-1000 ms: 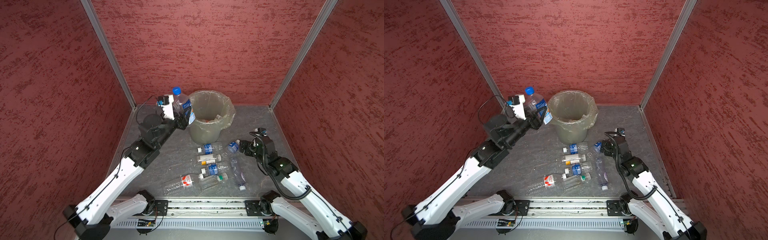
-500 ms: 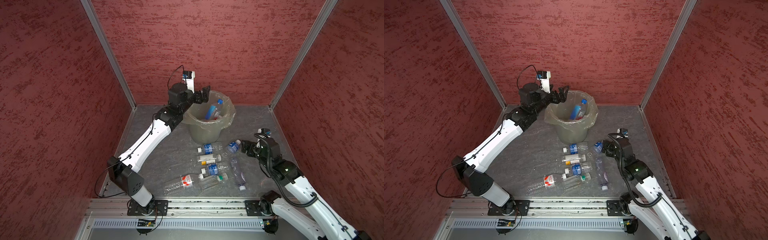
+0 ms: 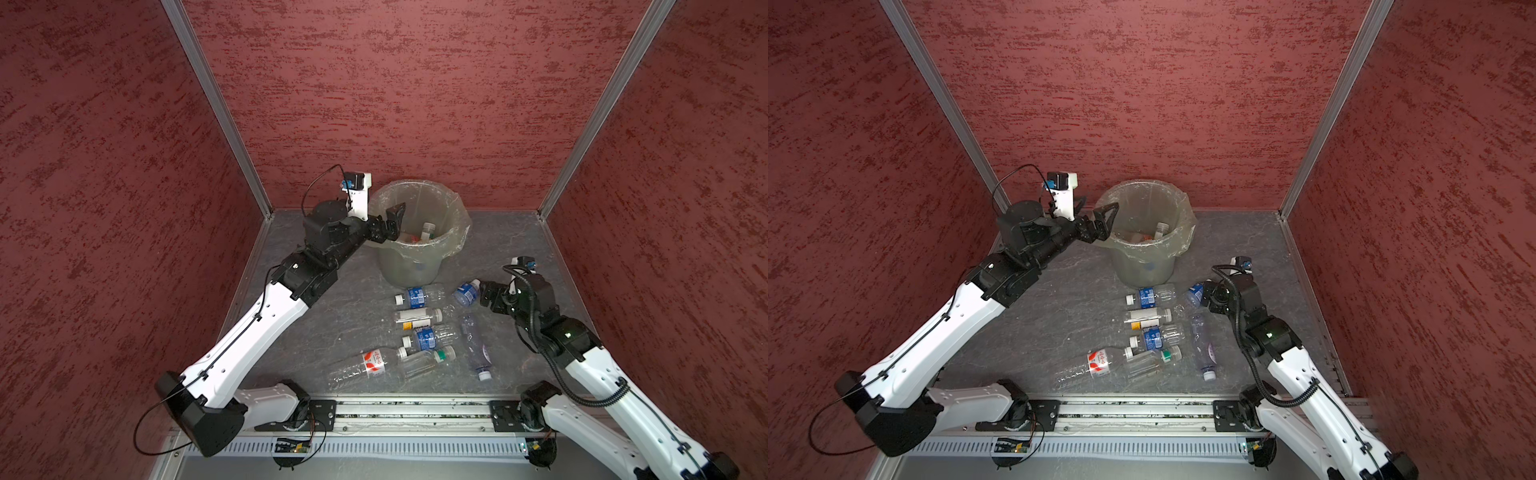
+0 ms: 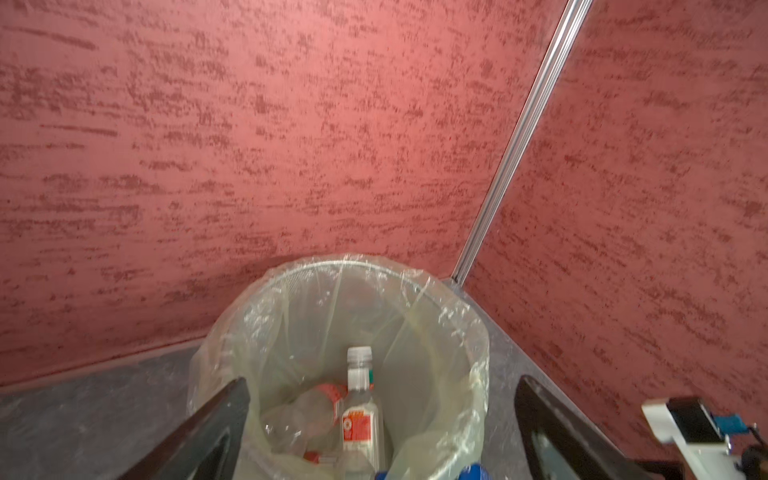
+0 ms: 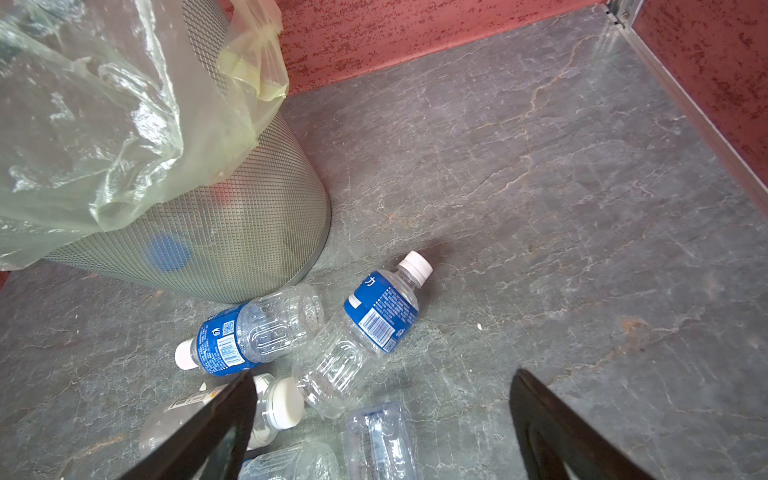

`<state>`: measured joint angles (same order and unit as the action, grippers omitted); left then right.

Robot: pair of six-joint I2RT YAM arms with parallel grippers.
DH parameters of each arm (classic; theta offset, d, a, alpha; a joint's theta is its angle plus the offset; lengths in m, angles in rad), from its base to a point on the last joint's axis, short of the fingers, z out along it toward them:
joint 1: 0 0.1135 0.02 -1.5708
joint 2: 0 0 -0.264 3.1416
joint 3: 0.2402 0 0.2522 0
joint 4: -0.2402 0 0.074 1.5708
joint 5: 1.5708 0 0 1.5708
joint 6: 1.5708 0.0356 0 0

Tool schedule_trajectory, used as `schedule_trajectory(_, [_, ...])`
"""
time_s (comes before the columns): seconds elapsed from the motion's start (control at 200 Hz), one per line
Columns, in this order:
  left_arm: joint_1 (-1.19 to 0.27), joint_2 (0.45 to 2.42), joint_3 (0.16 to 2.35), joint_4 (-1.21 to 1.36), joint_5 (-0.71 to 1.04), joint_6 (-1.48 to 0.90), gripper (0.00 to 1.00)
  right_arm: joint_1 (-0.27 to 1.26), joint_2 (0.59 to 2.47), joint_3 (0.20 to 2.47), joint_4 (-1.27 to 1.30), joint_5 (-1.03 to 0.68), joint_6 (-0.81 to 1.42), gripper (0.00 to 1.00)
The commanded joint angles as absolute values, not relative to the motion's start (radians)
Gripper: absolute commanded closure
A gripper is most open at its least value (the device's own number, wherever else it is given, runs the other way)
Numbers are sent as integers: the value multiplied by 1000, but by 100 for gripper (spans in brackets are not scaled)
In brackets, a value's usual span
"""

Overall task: Throw the plastic bottles in the bin
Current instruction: 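Draw the left gripper back and lower it toward the nearer bottles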

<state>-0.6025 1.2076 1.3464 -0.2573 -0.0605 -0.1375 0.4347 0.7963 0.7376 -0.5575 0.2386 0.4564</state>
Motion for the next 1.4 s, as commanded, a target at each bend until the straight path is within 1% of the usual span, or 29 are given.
schedule_trajectory(0.0, [-606, 1150, 1290, -374, -41, -106, 1, 425, 807, 745, -540, 214, 467, 5])
schedule_trajectory(0.185, [-625, 1062, 1156, -465, -20, -118, 1, 425, 822, 730, -529, 163, 467, 4])
schedule_trajectory(0.376, [-683, 988, 1021, -538, -69, -132, 1, 424, 838, 717, -529, 140, 471, 4])
schedule_trajectory(0.686, [-754, 980, 997, -686, -85, -193, 1, 425, 831, 712, -531, 138, 474, 3])
schedule_trajectory(0.817, [-828, 970, 954, -704, -166, -238, 1, 424, 833, 707, -526, 137, 472, 4])
schedule_trajectory(0.952, [-871, 986, 931, -750, -238, -313, 1, 425, 826, 704, -528, 131, 473, 4])
schedule_trajectory(1.137, [-908, 1047, 912, -823, -240, -397, 1, 425, 828, 705, -526, 129, 470, 3])
schedule_trajectory(1.398, [-1070, 1149, 855, -841, -233, -538, 1, 425, 835, 705, -520, 126, 465, 3])
